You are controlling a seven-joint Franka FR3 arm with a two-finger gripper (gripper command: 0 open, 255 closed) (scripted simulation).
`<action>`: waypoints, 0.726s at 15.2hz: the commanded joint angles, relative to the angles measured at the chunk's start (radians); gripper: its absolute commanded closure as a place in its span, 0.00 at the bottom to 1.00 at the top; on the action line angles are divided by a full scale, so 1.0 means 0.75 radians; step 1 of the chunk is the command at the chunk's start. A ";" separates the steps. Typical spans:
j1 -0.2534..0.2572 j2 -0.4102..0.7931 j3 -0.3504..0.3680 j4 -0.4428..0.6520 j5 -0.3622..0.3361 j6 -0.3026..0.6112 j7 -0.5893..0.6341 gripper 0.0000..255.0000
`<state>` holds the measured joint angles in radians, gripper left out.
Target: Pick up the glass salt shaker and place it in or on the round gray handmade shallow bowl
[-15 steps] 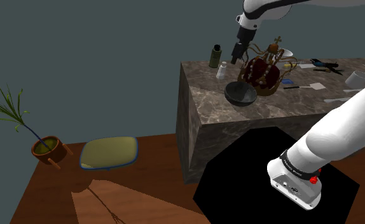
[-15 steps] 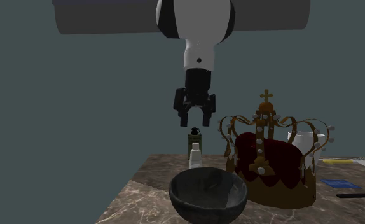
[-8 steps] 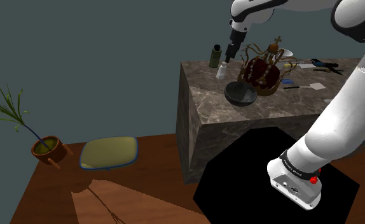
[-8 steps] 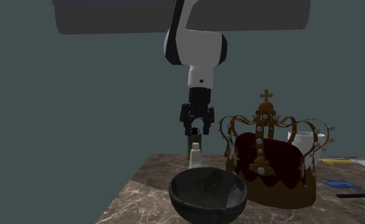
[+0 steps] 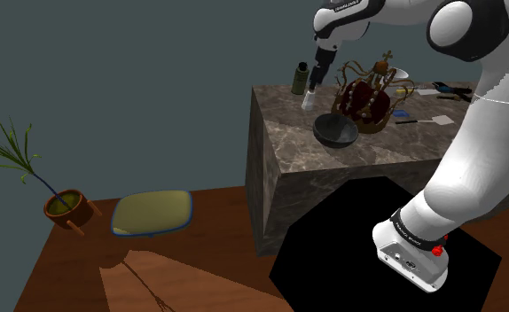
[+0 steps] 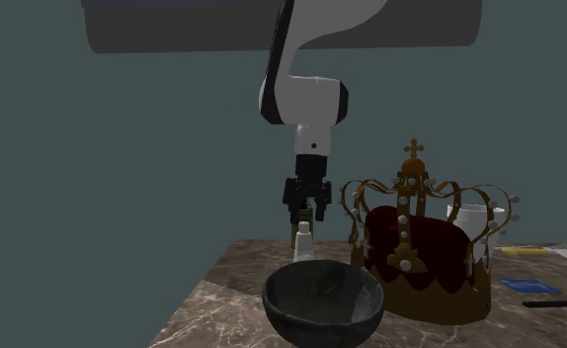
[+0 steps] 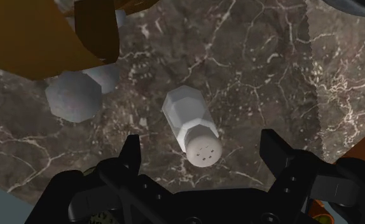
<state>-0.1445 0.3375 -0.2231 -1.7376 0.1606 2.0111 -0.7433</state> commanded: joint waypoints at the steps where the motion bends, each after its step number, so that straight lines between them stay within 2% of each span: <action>1: 0.002 0.011 0.003 -0.022 0.004 0.033 -0.002 0.00; 10: 0.002 0.020 0.004 -0.038 0.008 0.058 -0.005 0.00; 11: 0.002 0.020 0.004 -0.038 0.008 0.058 -0.005 1.00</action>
<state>-0.1430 0.3526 -0.2197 -1.7659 0.1668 2.0543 -0.7468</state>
